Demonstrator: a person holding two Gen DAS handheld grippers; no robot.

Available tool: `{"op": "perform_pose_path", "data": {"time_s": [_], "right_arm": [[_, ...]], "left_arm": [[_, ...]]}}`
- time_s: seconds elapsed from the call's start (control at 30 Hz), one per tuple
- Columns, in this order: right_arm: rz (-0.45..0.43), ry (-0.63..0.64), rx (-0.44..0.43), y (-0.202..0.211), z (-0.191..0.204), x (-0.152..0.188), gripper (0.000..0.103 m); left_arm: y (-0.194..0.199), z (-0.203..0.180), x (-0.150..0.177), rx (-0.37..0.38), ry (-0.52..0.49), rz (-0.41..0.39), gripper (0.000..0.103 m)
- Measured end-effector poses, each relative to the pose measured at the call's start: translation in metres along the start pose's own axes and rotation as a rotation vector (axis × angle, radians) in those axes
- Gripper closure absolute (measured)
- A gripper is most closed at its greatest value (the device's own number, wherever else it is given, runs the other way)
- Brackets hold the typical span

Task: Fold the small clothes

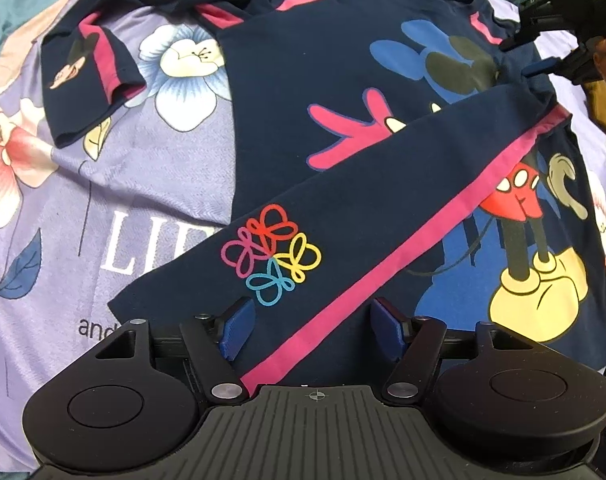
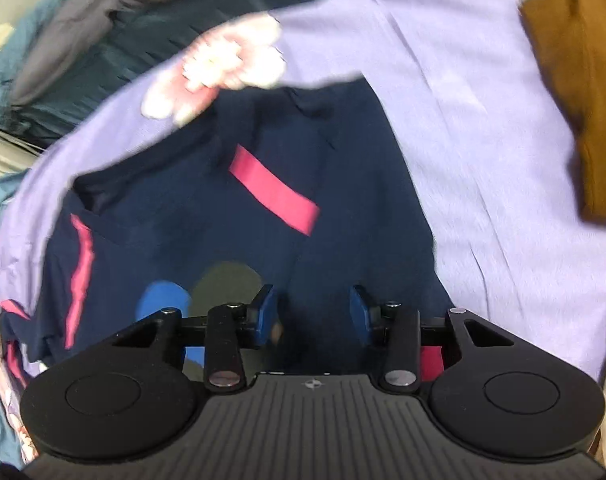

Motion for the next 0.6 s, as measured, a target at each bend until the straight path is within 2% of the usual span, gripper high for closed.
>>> {"op": "perform_pose_path", "data": {"time_s": [0.07,0.1,0.17,0.23,0.33,0.47,0.6], "right_arm": [[0.053,0.007,-0.011,-0.009,0.002,-0.001,0.058],[0.092,-0.008,0.006,-0.017,0.0,0.0,0.062],[0.099,-0.034,0.014,-0.024,-0.003,0.004,0.066],[0.075,-0.037,0.042,-0.022,-0.006,0.005,0.099],[0.009,-0.107,-0.012,-0.007,-0.016,0.0,0.099],[-0.116,-0.09,-0.061,0.019,-0.023,-0.013,0.099],[-0.143,-0.125,-0.165,0.017,-0.027,-0.028,0.099]], "left_arm": [[0.0,-0.001,0.0,0.003,-0.003,0.002,0.0],[-0.001,-0.001,0.0,0.004,-0.006,0.003,0.0],[0.0,-0.002,0.0,0.003,-0.015,0.004,0.0],[0.0,-0.002,0.0,0.004,-0.017,0.005,0.0],[0.001,-0.001,-0.001,0.018,-0.004,0.011,0.0],[0.001,-0.002,-0.001,0.028,-0.009,0.015,0.0],[-0.001,-0.003,-0.001,0.016,-0.027,0.015,0.0]]}}
Point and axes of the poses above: each gripper's, at about its wrist camera, not at the fingertips, and y roughly against the way its jaws point, z to its left, x to its underside, the point moved 3 cm from there along -y, roughly the way its jaws point, and after that the axes turned 15 degrees about -x, right-handed, at the moved point
